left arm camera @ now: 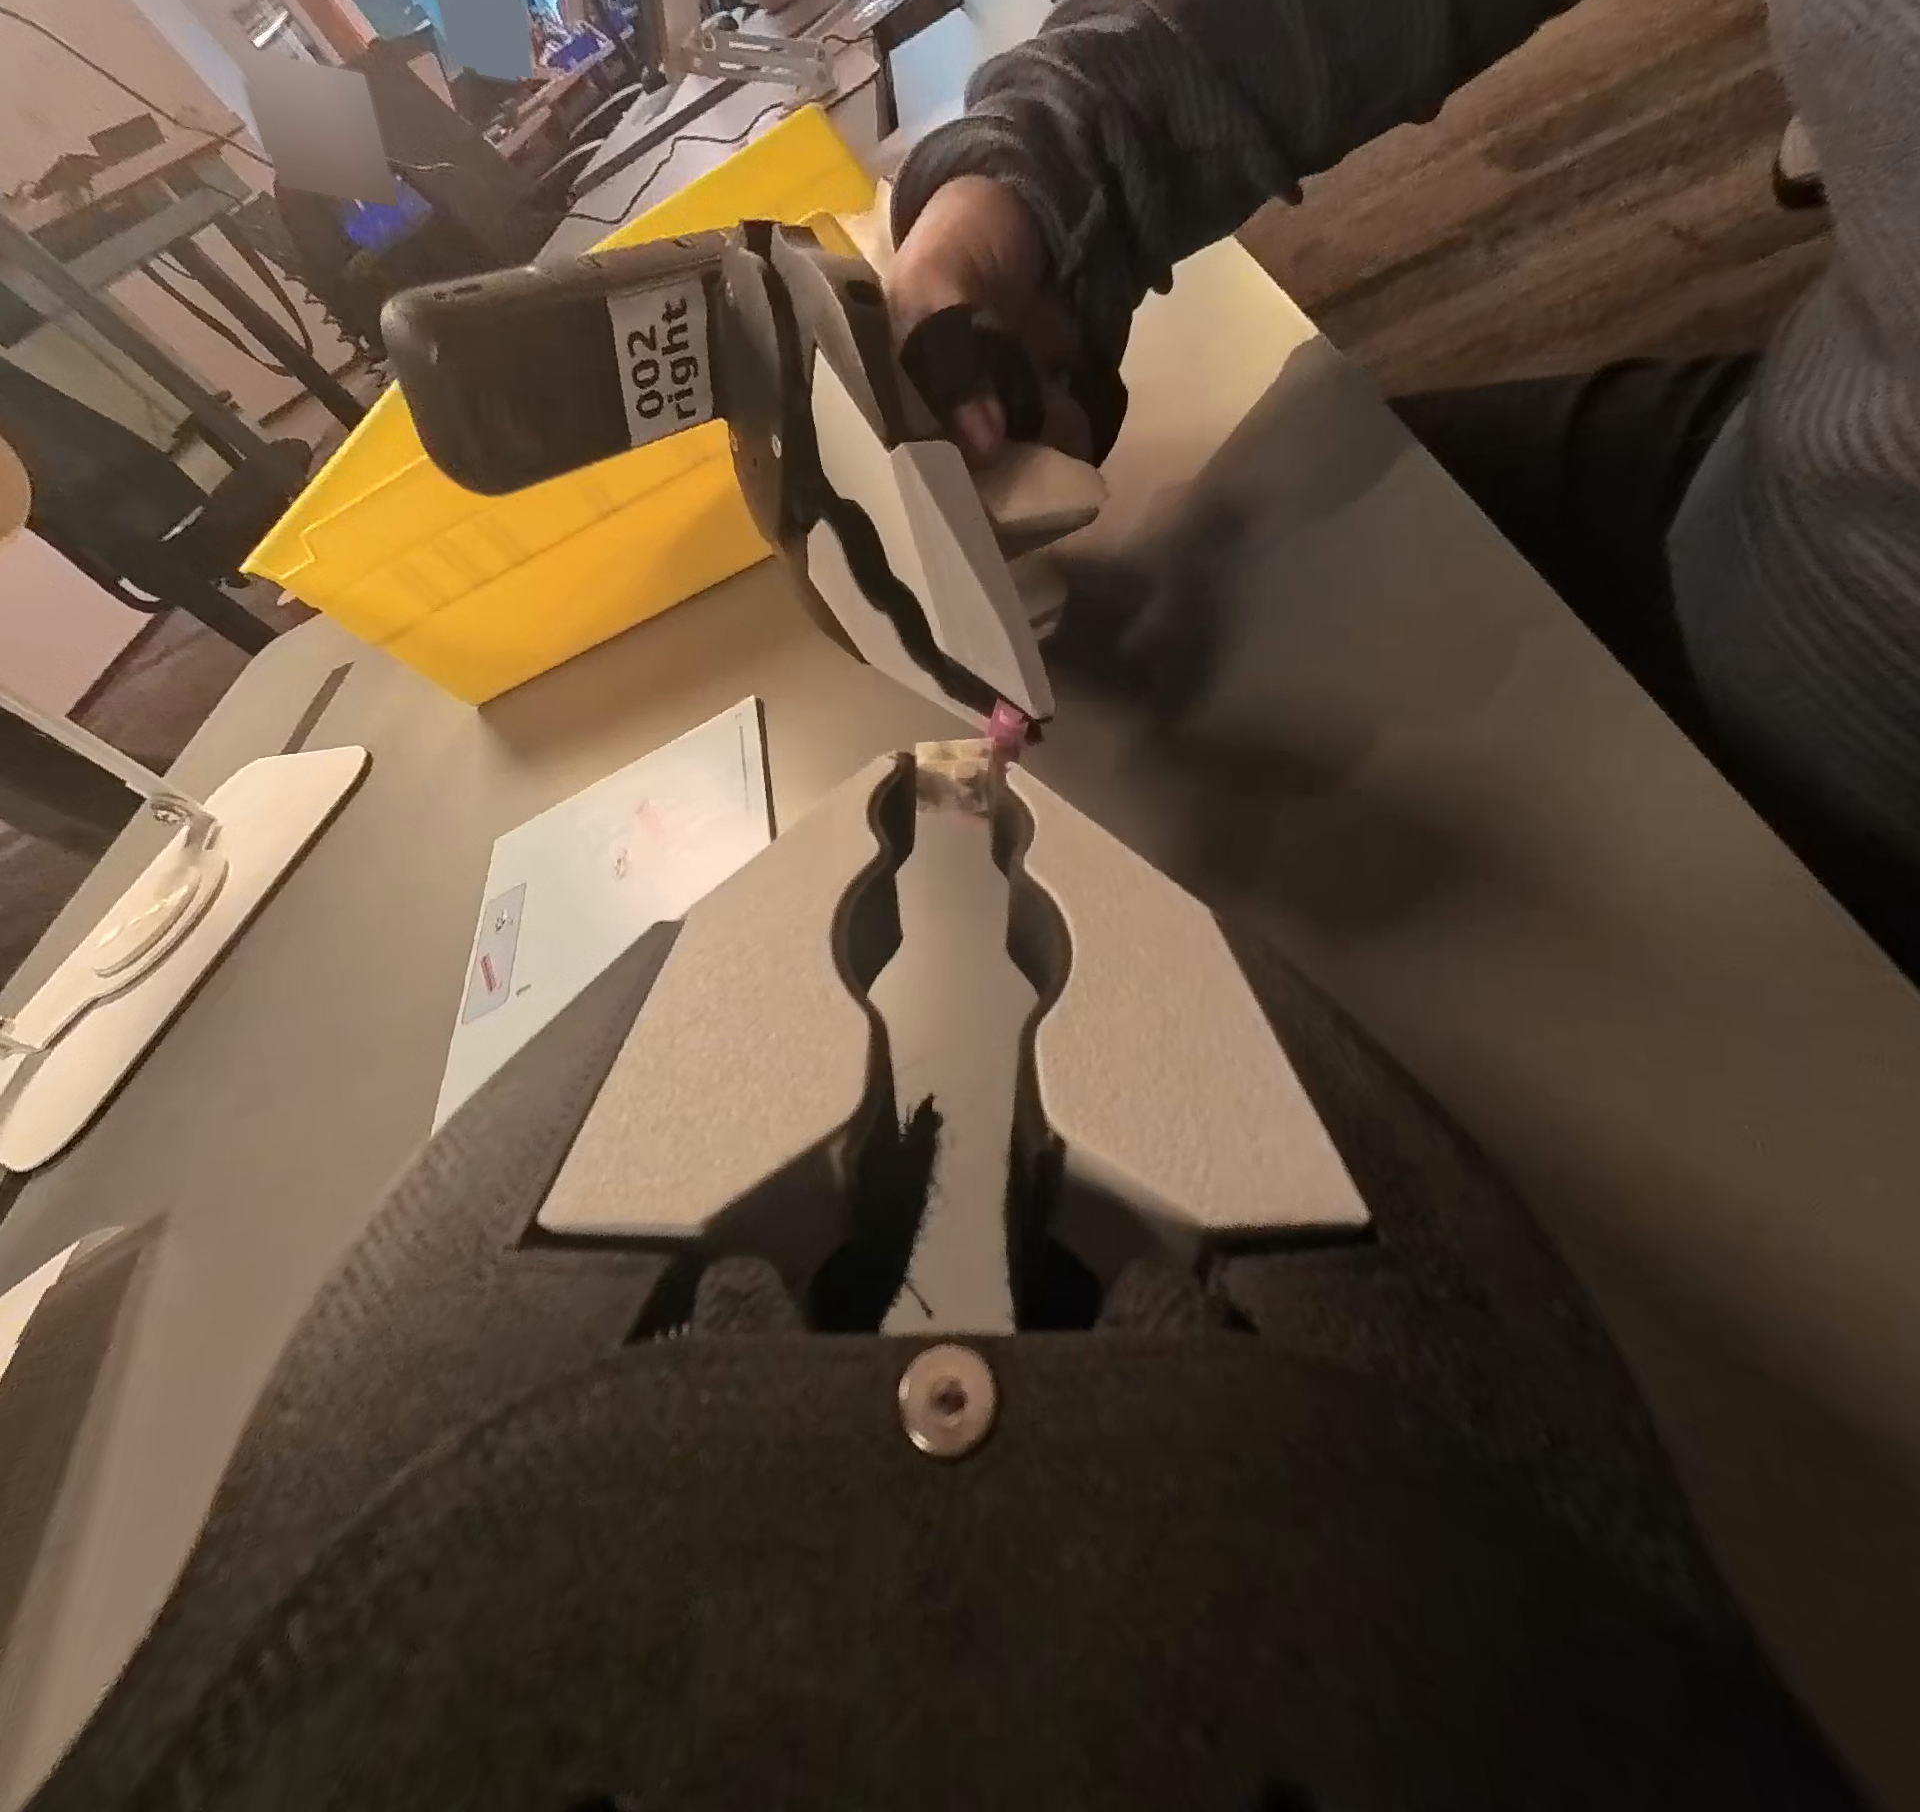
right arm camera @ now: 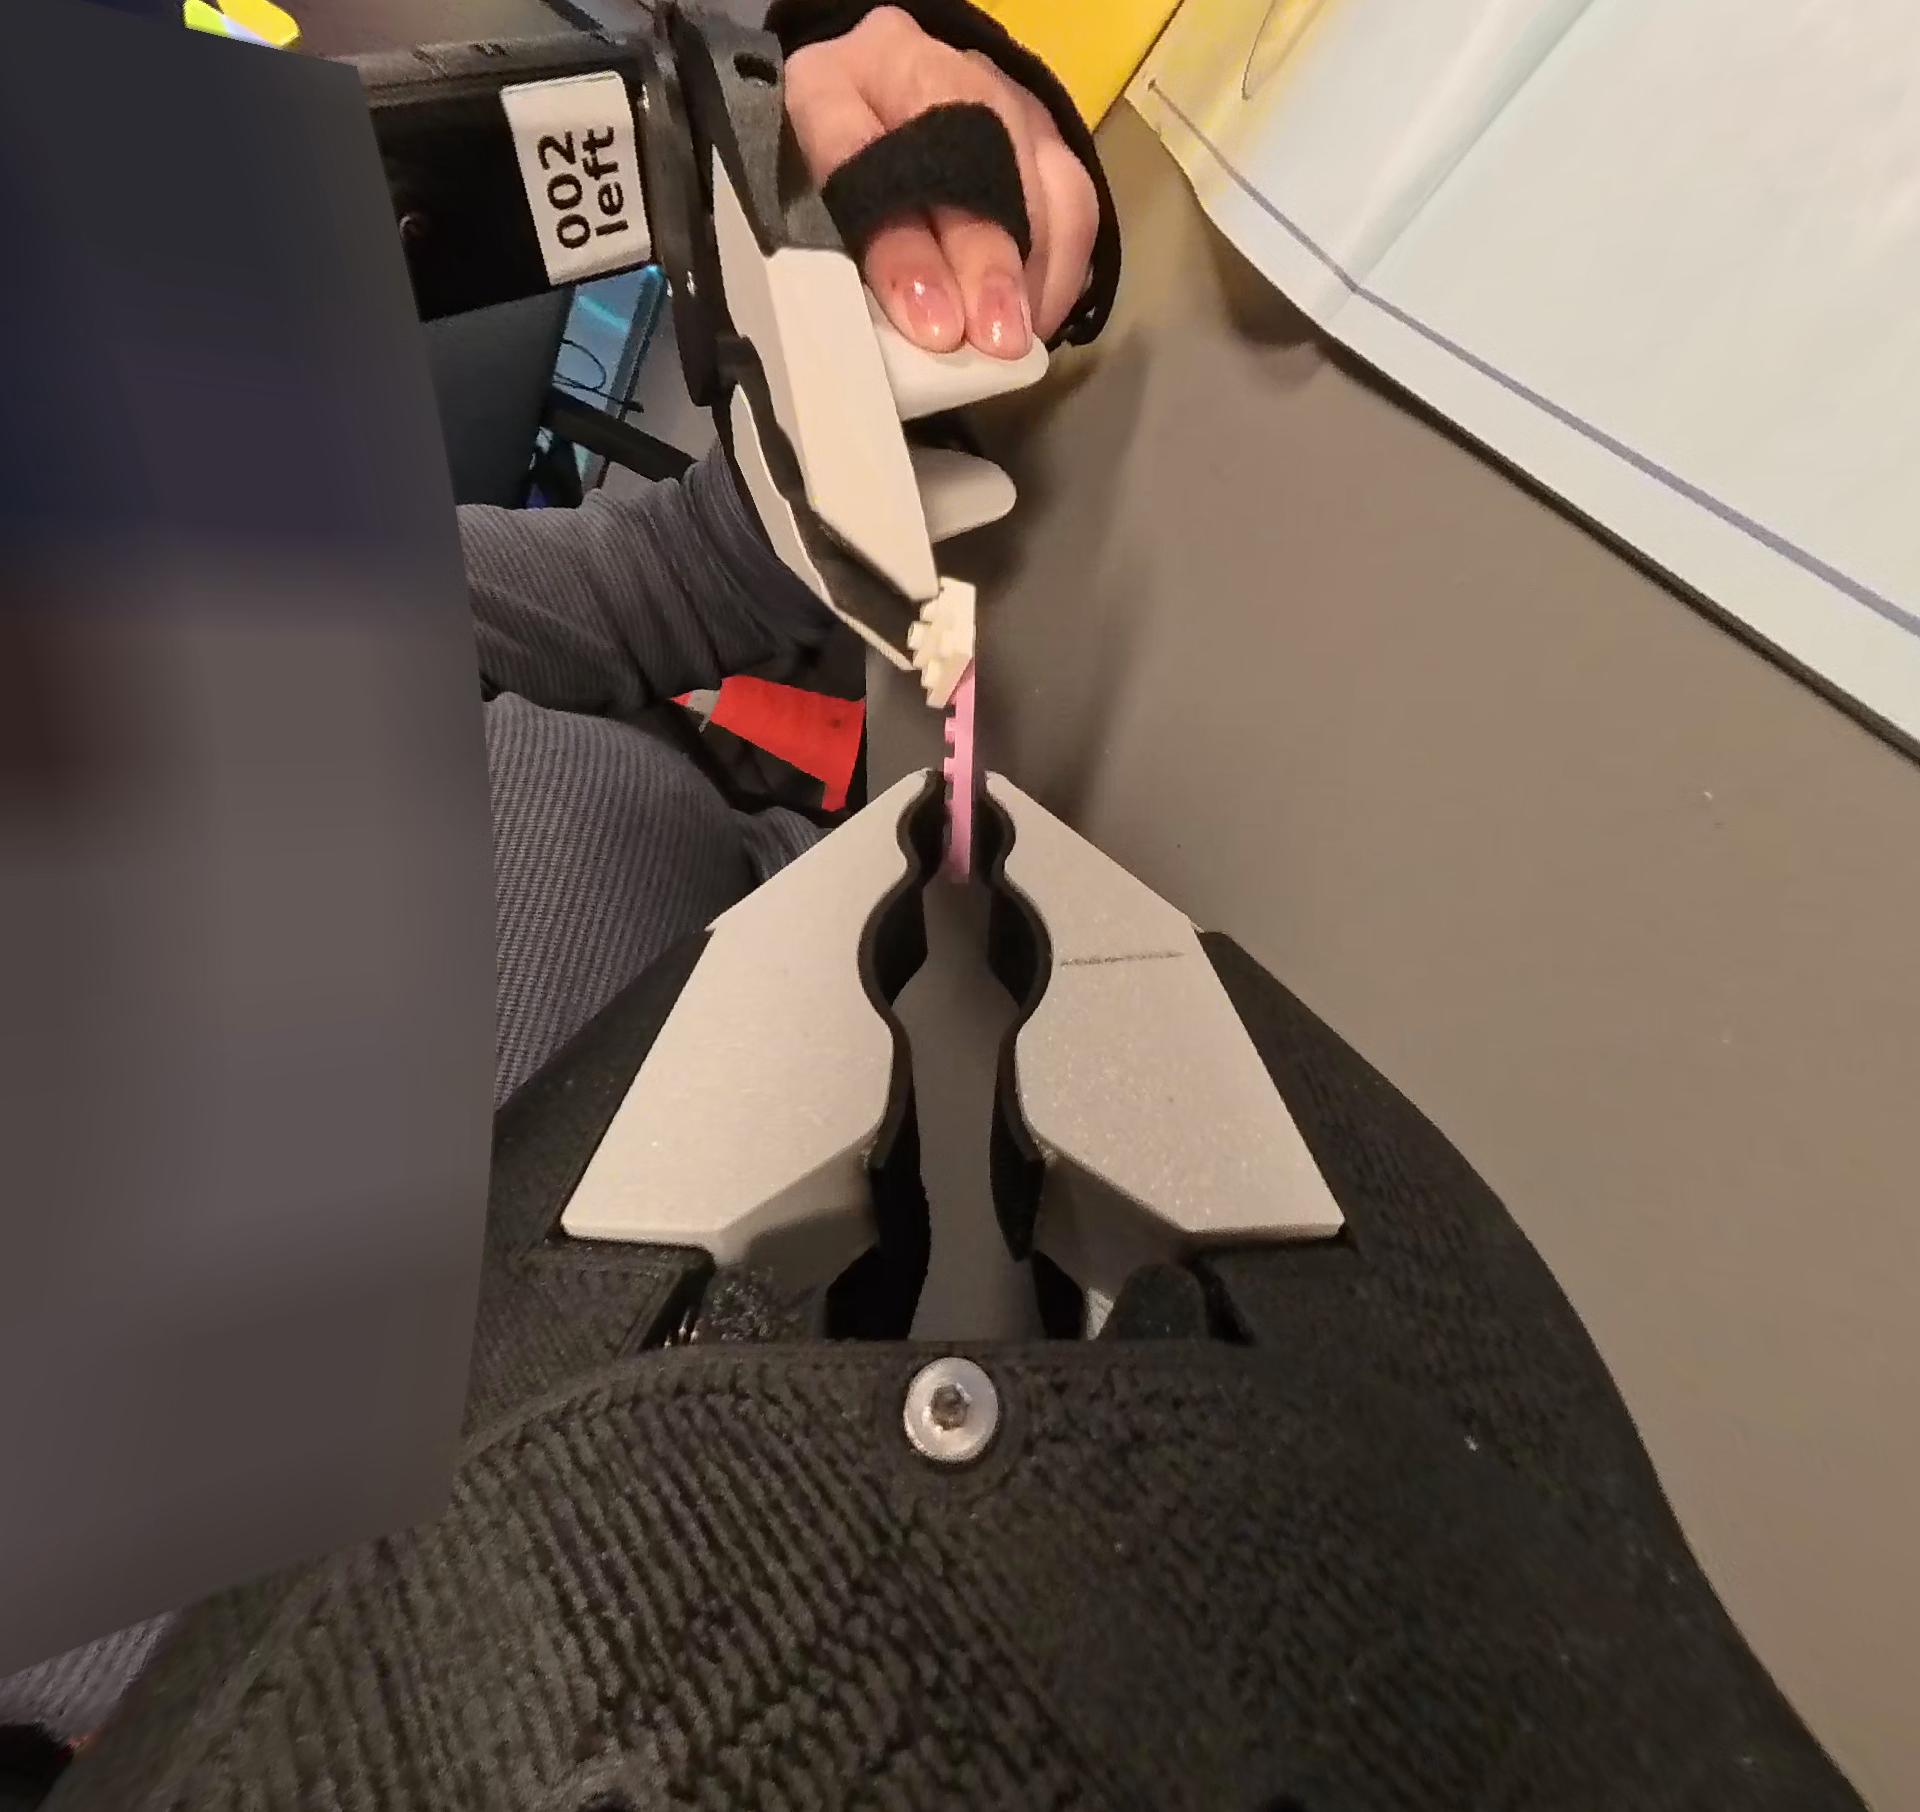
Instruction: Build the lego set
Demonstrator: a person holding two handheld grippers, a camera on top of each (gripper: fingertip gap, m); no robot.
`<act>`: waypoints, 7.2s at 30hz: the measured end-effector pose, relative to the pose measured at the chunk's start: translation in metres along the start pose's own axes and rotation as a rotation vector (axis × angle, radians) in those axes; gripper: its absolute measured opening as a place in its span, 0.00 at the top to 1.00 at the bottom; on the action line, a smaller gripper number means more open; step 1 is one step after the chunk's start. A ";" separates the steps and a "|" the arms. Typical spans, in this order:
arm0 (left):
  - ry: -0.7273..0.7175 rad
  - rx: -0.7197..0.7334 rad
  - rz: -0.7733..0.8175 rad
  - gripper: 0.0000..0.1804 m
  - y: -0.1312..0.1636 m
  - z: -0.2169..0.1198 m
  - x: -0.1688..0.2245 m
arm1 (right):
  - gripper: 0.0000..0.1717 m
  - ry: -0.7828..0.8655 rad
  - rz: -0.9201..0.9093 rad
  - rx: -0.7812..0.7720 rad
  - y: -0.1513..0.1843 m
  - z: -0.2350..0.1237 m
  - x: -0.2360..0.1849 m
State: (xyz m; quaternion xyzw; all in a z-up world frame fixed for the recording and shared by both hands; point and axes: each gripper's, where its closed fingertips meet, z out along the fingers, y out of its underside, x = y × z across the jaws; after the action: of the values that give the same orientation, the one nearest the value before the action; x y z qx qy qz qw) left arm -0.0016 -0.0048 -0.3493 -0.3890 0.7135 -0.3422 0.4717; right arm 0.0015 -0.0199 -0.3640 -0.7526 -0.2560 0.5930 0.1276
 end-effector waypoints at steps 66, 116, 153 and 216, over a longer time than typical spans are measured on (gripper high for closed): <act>0.059 -0.140 -0.037 0.96 0.006 0.020 0.023 | 0.98 0.667 -0.930 -0.155 0.002 0.008 0.019; -0.052 -0.294 0.320 0.96 0.031 0.025 0.015 | 0.91 0.422 -0.647 -0.066 -0.005 0.003 0.021; 0.057 -0.374 0.092 0.93 0.049 0.016 0.011 | 0.98 0.770 -0.761 -0.054 0.000 0.007 0.042; 0.369 -0.481 0.068 0.96 0.045 0.025 0.013 | 0.85 0.684 -0.766 -0.161 0.001 0.002 0.050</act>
State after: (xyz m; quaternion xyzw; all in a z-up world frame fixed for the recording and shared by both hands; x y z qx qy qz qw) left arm 0.0084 0.0017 -0.4007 -0.3967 0.8603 -0.2124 0.2397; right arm 0.0077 0.0062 -0.4063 -0.7630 -0.5018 0.2025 0.3536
